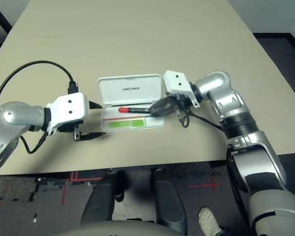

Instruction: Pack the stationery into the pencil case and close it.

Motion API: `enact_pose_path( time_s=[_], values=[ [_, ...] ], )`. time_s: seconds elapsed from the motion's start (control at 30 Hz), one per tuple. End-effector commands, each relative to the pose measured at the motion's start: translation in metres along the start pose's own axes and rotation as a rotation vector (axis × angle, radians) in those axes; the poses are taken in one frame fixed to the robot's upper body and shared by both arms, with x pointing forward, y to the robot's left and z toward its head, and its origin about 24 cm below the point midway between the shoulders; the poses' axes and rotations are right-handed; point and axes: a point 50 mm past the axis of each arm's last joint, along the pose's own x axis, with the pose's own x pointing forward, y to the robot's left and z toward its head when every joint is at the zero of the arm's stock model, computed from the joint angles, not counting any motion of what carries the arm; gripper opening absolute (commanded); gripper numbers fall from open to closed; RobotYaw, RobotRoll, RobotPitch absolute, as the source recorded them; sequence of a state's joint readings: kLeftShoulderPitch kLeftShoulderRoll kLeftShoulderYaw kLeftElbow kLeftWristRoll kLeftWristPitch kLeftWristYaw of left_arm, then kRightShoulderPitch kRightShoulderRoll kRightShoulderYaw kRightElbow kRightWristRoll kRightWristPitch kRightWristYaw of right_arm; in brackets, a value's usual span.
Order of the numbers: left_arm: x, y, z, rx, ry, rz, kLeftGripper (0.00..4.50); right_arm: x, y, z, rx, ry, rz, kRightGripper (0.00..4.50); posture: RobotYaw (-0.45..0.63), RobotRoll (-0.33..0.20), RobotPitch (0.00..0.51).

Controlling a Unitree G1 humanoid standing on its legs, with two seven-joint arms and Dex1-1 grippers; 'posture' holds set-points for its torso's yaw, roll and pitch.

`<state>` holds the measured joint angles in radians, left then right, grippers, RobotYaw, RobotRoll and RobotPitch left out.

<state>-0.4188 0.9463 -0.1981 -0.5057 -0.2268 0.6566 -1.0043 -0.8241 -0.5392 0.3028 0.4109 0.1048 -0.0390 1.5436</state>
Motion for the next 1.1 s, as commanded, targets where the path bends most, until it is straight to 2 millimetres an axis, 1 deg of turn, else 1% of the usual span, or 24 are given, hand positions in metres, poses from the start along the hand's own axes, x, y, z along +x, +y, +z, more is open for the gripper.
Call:
enact_pose_path(
  time_s=[0.03,0.17,0.6,0.67,0.7,0.73,0.8,0.87,0.93,0.97,1.0,1.1],
  values=[
    [0.001,-0.005,0.000,0.010,0.014,-0.012,4.50,0.007,0.003,-0.006,0.006,0.007,0.014,0.36,0.12,0.000,0.212],
    [0.001,-0.005,0.000,0.008,0.017,-0.011,4.50,0.011,0.006,-0.007,0.013,0.011,0.036,0.36,0.12,0.000,0.213],
    [0.001,-0.006,-0.001,0.009,0.018,-0.012,4.50,0.008,0.011,-0.010,0.019,0.043,0.056,0.36,0.11,0.000,0.211],
    [0.001,-0.005,-0.001,0.010,0.018,-0.012,4.50,0.008,0.011,-0.010,0.018,0.045,0.044,1.07,0.11,0.000,0.211],
    [0.001,-0.005,-0.001,0.010,0.019,-0.013,4.50,0.008,0.010,-0.010,0.014,0.043,0.029,1.32,0.11,0.000,0.211],
    [0.001,-0.005,-0.001,0.011,0.019,-0.013,4.50,0.007,0.008,-0.009,0.011,0.039,0.015,1.66,0.11,0.000,0.211],
    [0.002,-0.005,-0.001,0.011,0.020,-0.013,4.50,0.005,0.007,-0.007,0.010,0.035,0.004,2.40,0.11,0.000,0.210],
    [0.002,-0.005,-0.001,0.011,0.021,-0.013,4.50,0.001,0.005,-0.005,0.015,0.024,-0.003,3.13,0.11,0.000,0.210],
    [0.001,-0.005,-0.001,0.010,0.021,-0.012,4.50,-0.004,0.004,-0.002,0.022,0.011,-0.013,3.96,0.11,0.000,0.209],
    [0.001,-0.005,-0.001,0.010,0.021,-0.012,4.50,-0.009,0.003,0.000,0.028,0.001,-0.020,4.25,0.11,0.000,0.209],
    [0.001,-0.005,-0.002,0.010,0.022,-0.011,4.50,-0.013,0.003,0.002,0.034,-0.007,-0.026,4.49,0.11,0.000,0.208],
    [0.001,-0.004,-0.002,0.009,0.024,-0.008,4.50,-0.028,0.003,0.005,0.058,-0.030,-0.049,4.49,0.11,0.000,0.207]
  ],
)
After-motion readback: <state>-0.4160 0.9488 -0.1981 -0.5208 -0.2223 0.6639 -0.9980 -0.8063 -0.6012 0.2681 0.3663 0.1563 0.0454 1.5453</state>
